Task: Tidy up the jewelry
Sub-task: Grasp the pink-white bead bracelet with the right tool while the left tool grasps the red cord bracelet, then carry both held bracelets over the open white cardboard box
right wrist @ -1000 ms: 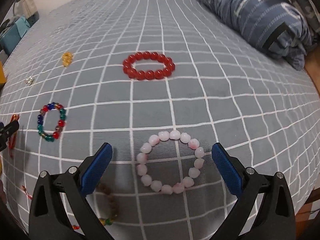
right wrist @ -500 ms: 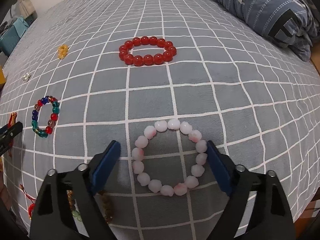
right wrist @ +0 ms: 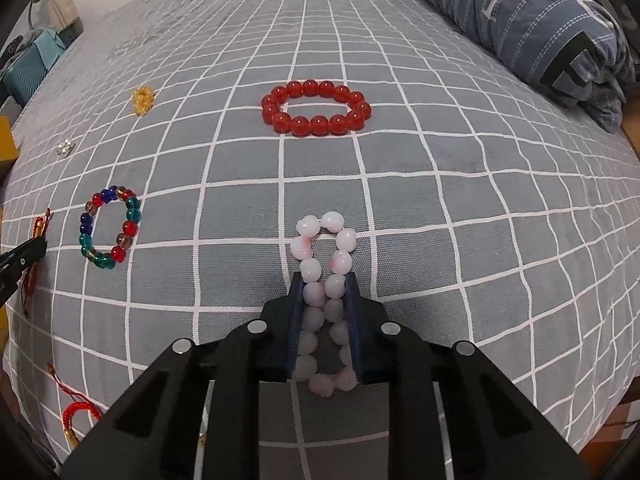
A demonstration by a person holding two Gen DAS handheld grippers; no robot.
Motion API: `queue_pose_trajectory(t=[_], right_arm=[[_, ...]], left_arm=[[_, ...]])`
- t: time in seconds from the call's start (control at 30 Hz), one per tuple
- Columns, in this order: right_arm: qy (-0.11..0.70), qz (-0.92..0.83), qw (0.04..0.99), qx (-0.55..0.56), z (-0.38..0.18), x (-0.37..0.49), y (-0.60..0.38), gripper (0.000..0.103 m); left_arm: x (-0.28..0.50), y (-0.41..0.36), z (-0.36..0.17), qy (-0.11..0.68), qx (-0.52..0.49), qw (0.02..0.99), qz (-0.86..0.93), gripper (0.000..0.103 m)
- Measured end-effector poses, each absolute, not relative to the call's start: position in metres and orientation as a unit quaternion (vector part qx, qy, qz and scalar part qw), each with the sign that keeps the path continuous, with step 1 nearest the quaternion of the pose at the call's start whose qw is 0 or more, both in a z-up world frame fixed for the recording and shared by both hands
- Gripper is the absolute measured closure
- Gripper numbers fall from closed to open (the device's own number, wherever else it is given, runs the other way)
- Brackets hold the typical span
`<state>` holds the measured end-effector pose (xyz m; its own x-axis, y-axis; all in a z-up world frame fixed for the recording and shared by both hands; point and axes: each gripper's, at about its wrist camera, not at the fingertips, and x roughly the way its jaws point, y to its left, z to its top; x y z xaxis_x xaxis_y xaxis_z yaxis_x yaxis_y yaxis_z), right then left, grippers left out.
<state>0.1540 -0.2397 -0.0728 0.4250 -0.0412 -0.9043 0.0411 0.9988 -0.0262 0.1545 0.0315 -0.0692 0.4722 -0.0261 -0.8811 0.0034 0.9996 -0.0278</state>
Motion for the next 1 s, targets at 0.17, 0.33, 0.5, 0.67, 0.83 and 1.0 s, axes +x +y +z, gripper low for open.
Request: queue_pose_trajectory(t=[0.17,0.33,0.5,0.67,0.83,1.0], right_arm=[[0.529,-0.019,0.848,0.021,-0.068,0.15,-0.247,0.084],[0.515,-0.018,0.856,0.029,-0.062,0.147,-0.249,0.084],[0.501,-0.019,0.865,0.029,-0.054,0.141,-0.247,0.084],[0.485,-0.017,0.874,0.025,-0.043,0.133,-0.242,0.084],[0.479,-0.018,0.878,0.022,-0.036,0.128,-0.238,0.084],[0.464,-0.022,0.885,0.017,-0.025,0.121,-0.234,0.084]], left_arm=[[0.149,0.029,-0.062,0.503,-0.009,0.864,-0.012,0.092],[0.147,0.03,-0.057,0.493,-0.005,0.87,-0.007,0.092],[0.145,0.03,-0.051,0.486,-0.004,0.874,-0.007,0.091],[0.138,0.031,-0.039,0.474,-0.005,0.88,-0.002,0.091],[0.129,0.035,-0.028,0.462,-0.008,0.887,0.002,0.091],[0.12,0.035,-0.016,0.451,-0.007,0.892,0.006,0.091]])
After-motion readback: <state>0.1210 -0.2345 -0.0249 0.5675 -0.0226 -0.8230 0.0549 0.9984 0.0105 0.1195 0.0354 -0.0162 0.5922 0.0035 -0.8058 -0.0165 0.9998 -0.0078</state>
